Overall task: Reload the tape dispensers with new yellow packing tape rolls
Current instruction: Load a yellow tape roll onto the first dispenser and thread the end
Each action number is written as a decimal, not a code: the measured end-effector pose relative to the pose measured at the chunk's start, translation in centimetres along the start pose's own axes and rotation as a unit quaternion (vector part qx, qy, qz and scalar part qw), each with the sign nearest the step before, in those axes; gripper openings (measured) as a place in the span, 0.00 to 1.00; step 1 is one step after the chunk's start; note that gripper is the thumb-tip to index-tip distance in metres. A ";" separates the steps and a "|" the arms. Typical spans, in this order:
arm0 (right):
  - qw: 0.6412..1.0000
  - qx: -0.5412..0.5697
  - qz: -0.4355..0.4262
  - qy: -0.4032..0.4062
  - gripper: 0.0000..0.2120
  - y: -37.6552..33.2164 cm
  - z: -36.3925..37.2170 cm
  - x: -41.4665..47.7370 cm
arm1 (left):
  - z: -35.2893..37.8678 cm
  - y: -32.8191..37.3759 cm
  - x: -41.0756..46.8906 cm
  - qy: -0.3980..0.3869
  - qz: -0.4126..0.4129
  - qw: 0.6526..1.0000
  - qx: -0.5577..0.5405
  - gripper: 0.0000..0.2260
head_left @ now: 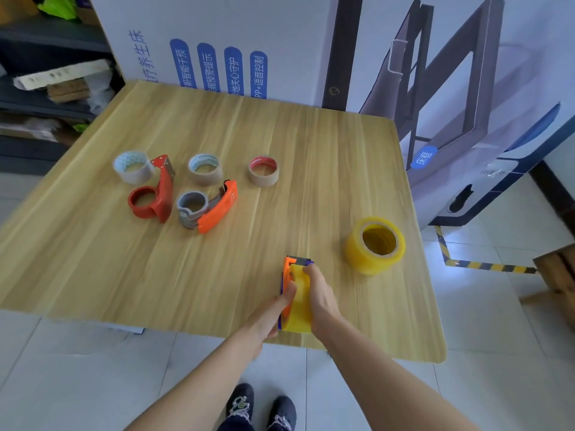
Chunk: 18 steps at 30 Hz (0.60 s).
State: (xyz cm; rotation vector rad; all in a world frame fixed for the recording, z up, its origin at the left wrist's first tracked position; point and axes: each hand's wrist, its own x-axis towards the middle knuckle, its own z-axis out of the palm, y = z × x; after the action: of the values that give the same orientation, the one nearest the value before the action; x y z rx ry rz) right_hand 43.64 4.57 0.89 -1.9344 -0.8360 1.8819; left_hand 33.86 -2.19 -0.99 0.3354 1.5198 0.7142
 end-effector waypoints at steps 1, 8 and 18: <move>1.000 -0.005 0.002 0.002 0.16 0.1 0.1 0.2 | 0.0 0.0 0.0 -0.010 0.002 1.000 0.003 0.31; 0.998 -0.056 0.004 -0.014 0.20 0.9 0.3 1.2 | -1.2 0.4 0.2 -0.054 -0.009 0.996 0.066 0.41; 0.994 -0.085 -0.005 -0.062 0.20 0.6 -0.2 1.5 | -1.5 1.4 -0.1 -0.042 -0.023 0.982 0.184 0.45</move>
State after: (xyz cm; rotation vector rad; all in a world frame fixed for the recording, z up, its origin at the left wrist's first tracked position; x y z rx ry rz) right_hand 43.88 5.02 -0.69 -1.9189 -1.0739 1.9997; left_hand 32.14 -1.54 -0.15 0.5972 1.5719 0.3740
